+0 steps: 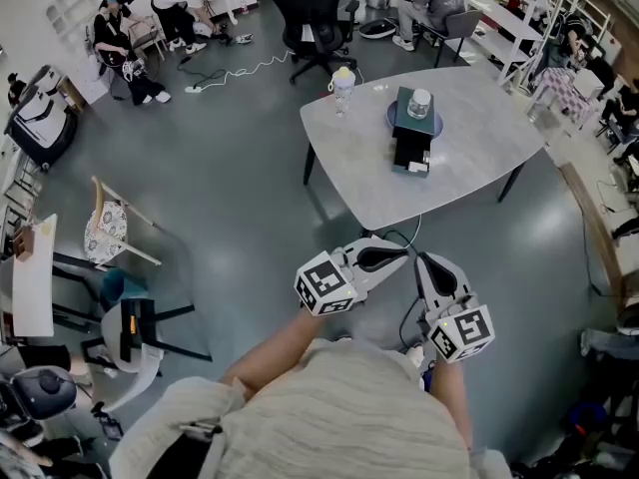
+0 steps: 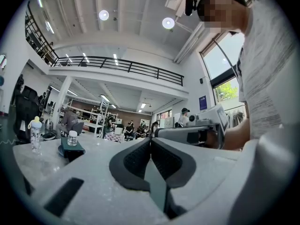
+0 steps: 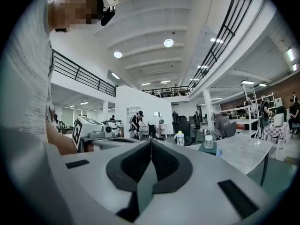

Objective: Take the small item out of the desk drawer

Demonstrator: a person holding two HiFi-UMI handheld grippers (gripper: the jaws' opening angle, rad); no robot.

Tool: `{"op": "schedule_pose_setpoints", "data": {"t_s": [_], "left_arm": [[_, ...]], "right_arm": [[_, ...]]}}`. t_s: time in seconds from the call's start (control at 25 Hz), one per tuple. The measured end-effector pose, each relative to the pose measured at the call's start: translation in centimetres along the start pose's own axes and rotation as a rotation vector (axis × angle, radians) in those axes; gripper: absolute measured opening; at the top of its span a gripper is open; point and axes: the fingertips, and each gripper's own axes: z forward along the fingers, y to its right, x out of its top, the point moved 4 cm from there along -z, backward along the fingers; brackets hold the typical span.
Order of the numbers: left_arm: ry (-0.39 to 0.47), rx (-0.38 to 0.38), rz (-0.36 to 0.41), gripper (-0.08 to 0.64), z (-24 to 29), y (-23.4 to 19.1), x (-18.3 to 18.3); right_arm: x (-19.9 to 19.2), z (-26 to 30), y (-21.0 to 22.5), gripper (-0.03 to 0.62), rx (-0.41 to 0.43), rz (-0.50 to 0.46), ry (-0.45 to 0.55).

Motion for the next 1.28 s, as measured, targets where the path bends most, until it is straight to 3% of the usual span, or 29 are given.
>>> {"op": "schedule_pose_setpoints", "data": {"t_s": [0.32,0.56,0.96,1.28], "left_arm": [[0.017,-0.003,-0.022,0.017,0.9,-0.2,0.0],[0.003,-0.009,-0.048,0.017,3.2,-1.6,-0.9],[-0.054,0.025,-0.084,0.017,10.3,-7.0,-1.8],[-0.086,0.027,-0.035,0.017,15.9,-10.8,-1.0]], "right_arm": [[-0.5,0.6,-0.1,0.01,0.03,-0.006,-0.041],[-1.4,1.0,2.7,0.009,0.05,0.045,-0.03],[-2.1,3.3,11.5,0.009,0.077,0.078,-0.05],[-1.2,4.7,18.3,0.009,0.12,0.091,-0.038]]}}
